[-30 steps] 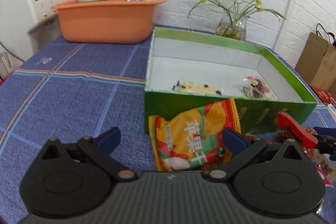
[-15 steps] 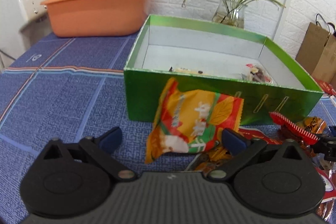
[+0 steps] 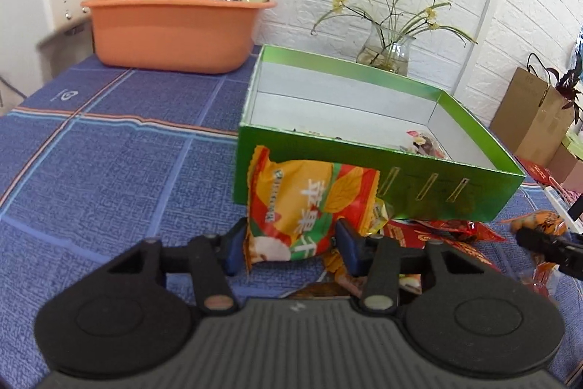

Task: Organize snacks
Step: 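Grasp the orange chip bag with the left tool while the right tool grasps the orange bread bag, then lower both bags into the green box and open both tools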

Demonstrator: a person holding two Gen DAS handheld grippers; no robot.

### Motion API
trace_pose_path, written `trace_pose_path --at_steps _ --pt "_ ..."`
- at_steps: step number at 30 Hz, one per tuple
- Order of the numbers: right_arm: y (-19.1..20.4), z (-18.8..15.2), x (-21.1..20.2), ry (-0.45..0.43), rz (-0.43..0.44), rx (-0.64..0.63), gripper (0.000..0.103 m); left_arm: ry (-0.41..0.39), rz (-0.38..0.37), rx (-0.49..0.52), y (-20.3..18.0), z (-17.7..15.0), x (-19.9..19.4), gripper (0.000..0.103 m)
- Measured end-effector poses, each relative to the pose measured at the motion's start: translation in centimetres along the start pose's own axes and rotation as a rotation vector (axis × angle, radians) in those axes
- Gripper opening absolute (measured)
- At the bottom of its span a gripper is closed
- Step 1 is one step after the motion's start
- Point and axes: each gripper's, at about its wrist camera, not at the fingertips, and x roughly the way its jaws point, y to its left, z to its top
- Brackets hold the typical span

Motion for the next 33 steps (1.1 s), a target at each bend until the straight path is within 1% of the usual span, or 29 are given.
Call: trace_pose_path --at_steps 4,9,12,15,19,22,26,31,33 --pt "0.2 0.1 -1.4 -0.054 -0.012 0.013 0.078 -0.013 -0.004 -0.015 0.4 -0.2 -0.8 0.047" --pt "1.3 0.4 -3.5 -0.114 0.033 0.016 0.078 -0.08 -0.012 -0.034 0.5 -0.1 -3.6 0.047" --pt "2.5 0.4 -4.8 -0.145 0.064 0.018 0.078 -0.128 0.014 -0.047 0.3 -0.2 -5.6 0.047" --pt "4.1 0.3 -5.6 -0.168 0.07 0.041 0.078 -0.159 0.047 -0.044 -0.2 -0.2 -6.8 0.047" --pt "6.0 0.0 -6.1 -0.165 0.099 0.027 0.078 -0.165 0.076 -0.023 -0.7 -0.1 -7.1 0.047" --pt "7.1 0.5 -6.2 -0.167 0.119 0.001 0.078 -0.181 0.082 0.018 -1.5 0.3 -7.5 0.047" --pt "8.1 2.2 -6.1 -0.202 0.111 -0.027 0.078 -0.226 0.072 0.094 -3.0 1.8 -8.2 0.047" --pt "8.2 5.4 -5.5 -0.255 0.093 -0.005 0.078 -0.282 0.065 0.171 -4.5 4.8 -8.6 0.047" --pt "7.8 6.9 -5.1 -0.279 0.07 0.02 0.078 -0.304 0.069 0.197 -5.0 6.4 -8.4 0.047"
